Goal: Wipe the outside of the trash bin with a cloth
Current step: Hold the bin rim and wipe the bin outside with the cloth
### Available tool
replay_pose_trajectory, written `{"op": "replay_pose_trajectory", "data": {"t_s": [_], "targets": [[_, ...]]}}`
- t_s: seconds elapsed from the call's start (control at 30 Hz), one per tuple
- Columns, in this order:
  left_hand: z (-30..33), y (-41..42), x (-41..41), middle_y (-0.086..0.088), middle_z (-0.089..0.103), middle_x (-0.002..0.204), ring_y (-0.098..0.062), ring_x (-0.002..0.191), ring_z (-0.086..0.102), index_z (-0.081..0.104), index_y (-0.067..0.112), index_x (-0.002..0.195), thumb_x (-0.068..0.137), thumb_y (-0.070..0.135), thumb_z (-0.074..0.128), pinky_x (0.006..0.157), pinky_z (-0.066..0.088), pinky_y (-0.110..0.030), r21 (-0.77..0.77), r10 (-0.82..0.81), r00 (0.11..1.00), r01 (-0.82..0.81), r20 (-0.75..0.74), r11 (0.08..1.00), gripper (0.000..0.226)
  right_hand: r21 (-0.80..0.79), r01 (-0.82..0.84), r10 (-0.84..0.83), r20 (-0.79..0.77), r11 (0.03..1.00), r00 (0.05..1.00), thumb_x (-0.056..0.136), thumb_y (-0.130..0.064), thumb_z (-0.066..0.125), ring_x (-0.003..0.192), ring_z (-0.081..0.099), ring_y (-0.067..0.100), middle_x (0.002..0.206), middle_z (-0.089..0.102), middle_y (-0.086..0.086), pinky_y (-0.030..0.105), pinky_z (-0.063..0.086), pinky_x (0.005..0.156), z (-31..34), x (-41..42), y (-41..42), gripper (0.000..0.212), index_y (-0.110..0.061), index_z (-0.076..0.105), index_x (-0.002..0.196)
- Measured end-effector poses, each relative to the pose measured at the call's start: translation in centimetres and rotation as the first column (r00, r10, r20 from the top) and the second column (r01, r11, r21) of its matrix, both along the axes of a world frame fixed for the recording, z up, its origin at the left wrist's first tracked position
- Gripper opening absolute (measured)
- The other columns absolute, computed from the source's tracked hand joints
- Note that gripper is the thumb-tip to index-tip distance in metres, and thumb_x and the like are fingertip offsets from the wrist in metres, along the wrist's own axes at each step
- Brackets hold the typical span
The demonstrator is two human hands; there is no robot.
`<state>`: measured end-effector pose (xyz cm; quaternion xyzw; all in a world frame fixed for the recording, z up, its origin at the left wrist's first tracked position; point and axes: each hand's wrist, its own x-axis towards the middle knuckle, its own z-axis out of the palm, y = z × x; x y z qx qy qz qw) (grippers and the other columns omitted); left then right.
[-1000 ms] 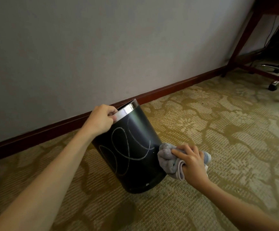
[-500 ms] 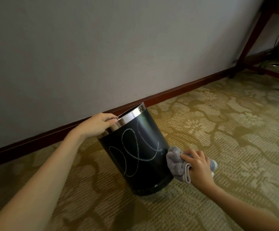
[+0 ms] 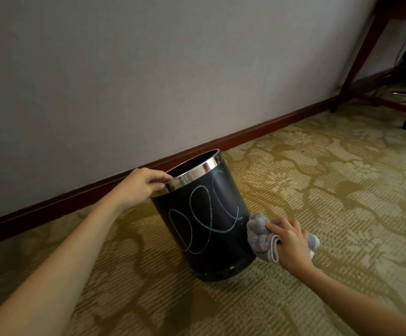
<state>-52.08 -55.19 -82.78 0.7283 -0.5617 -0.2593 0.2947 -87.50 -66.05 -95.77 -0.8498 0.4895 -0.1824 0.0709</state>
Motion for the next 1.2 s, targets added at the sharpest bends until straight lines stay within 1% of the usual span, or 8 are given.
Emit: {"op": "replay_pose_trajectory", "data": {"t_s": [0.1, 0.23, 0.37, 0.43, 0.73, 1.0, 1.1, 1.2], "targets": [[-0.2, -0.1, 0.0, 0.034, 0.059, 0.099, 0.013, 0.097, 0.050, 0.063, 0.051, 0.098, 0.094, 0.018, 0.054, 0.078, 0.036, -0.014, -0.025, 0.020, 1.000, -0.020, -0.004, 0.999, 0.035, 0.000, -0.008, 0.008, 0.014, 1.000, 1.000, 0.077, 0.010, 0.060, 0.097, 0.043, 0.029, 0.113, 0.059, 0.003, 0.040, 0.031, 0.076, 0.2, 0.4, 0.0, 0.047, -0.018, 0.069, 0.114], [-0.8, -0.4, 0.1, 0.018, 0.061, 0.116, 0.002, 0.109, 0.051, 0.061, 0.030, 0.122, 0.095, 0.021, 0.053, 0.088, 0.038, -0.022, -0.040, 0.064, 0.998, -0.063, 0.023, 0.997, 0.030, -0.006, -0.024, 0.025, 0.052, 1.000, 0.998, 0.075, 0.012, 0.061, 0.095, 0.045, 0.030, 0.110, 0.061, 0.004, 0.043, 0.033, 0.076, 0.1, 0.9, 0.1, 0.047, -0.016, 0.070, 0.113], [-0.7, -0.3, -0.2, 0.023, 0.066, 0.095, 0.008, 0.091, 0.056, 0.064, 0.045, 0.098, 0.095, 0.019, 0.051, 0.068, 0.038, -0.014, -0.080, 0.120, 0.993, -0.120, -0.007, 0.989, 0.029, -0.014, -0.025, 0.026, 0.080, 1.000, 0.996, 0.075, 0.012, 0.061, 0.094, 0.044, 0.030, 0.109, 0.061, 0.005, 0.044, 0.034, 0.075, 0.2, 1.5, -0.2, 0.048, -0.015, 0.069, 0.113], [-0.7, -0.3, -0.2, 0.021, 0.067, 0.091, 0.006, 0.089, 0.058, 0.063, 0.047, 0.092, 0.096, 0.019, 0.051, 0.066, 0.038, -0.015, -0.093, 0.144, 0.989, -0.146, -0.027, 0.985, 0.031, -0.018, -0.027, 0.028, 0.091, 0.999, 0.995, 0.076, 0.013, 0.061, 0.093, 0.044, 0.030, 0.108, 0.061, 0.004, 0.044, 0.034, 0.076, 0.3, 1.6, -0.3, 0.047, -0.016, 0.069, 0.113], [-1.7, -0.8, -1.2, 0.014, 0.068, 0.092, -0.002, 0.094, 0.060, 0.067, 0.031, 0.095, 0.095, 0.007, 0.048, 0.071, 0.041, -0.015, -0.164, 0.229, 0.971, -0.237, -0.066, 0.958, 0.032, -0.015, -0.105, 0.106, 0.085, 0.994, 0.991, 0.082, -0.006, 0.065, 0.092, 0.039, 0.019, 0.107, 0.059, -0.006, 0.039, 0.032, 0.077, 2.6, 2.7, -2.4, 0.039, -0.027, 0.067, 0.115], [-1.9, -2.0, -1.3, 0.017, 0.064, 0.097, -0.001, 0.096, 0.054, 0.067, 0.034, 0.101, 0.095, 0.007, 0.049, 0.071, 0.040, -0.015, -0.139, 0.218, 0.974, -0.226, -0.070, 0.964, 0.033, -0.146, -0.120, 0.159, 0.302, 0.982, 0.940, 0.086, -0.007, 0.055, 0.092, 0.038, 0.019, 0.111, 0.056, -0.003, 0.035, 0.028, 0.081, 11.2, 13.4, -6.2, 0.042, -0.028, 0.062, 0.122], [-1.6, -2.0, -1.5, 0.013, 0.066, 0.097, -0.005, 0.097, 0.056, 0.069, 0.031, 0.102, 0.094, 0.006, 0.050, 0.080, 0.046, -0.027, -0.148, 0.213, 0.975, -0.219, -0.057, 0.964, 0.032, -0.164, -0.073, 0.137, 0.419, 0.984, 0.898, 0.084, -0.002, 0.054, 0.096, 0.040, 0.023, 0.113, 0.058, -0.002, 0.034, 0.025, 0.080, 12.1, 15.6, -5.4, 0.044, -0.027, 0.065, 0.119], [-1.4, -1.6, -1.7, 0.009, 0.067, 0.101, -0.009, 0.102, 0.058, 0.069, 0.026, 0.110, 0.094, 0.007, 0.049, 0.089, 0.047, -0.034, -0.148, 0.209, 0.977, -0.213, -0.045, 0.966, 0.031, -0.163, -0.055, 0.123, 0.441, 0.985, 0.889, 0.082, 0.002, 0.058, 0.099, 0.041, 0.026, 0.116, 0.057, 0.001, 0.037, 0.027, 0.082, 8.6, 13.3, -3.0, 0.040, -0.019, 0.067, 0.114]]}}
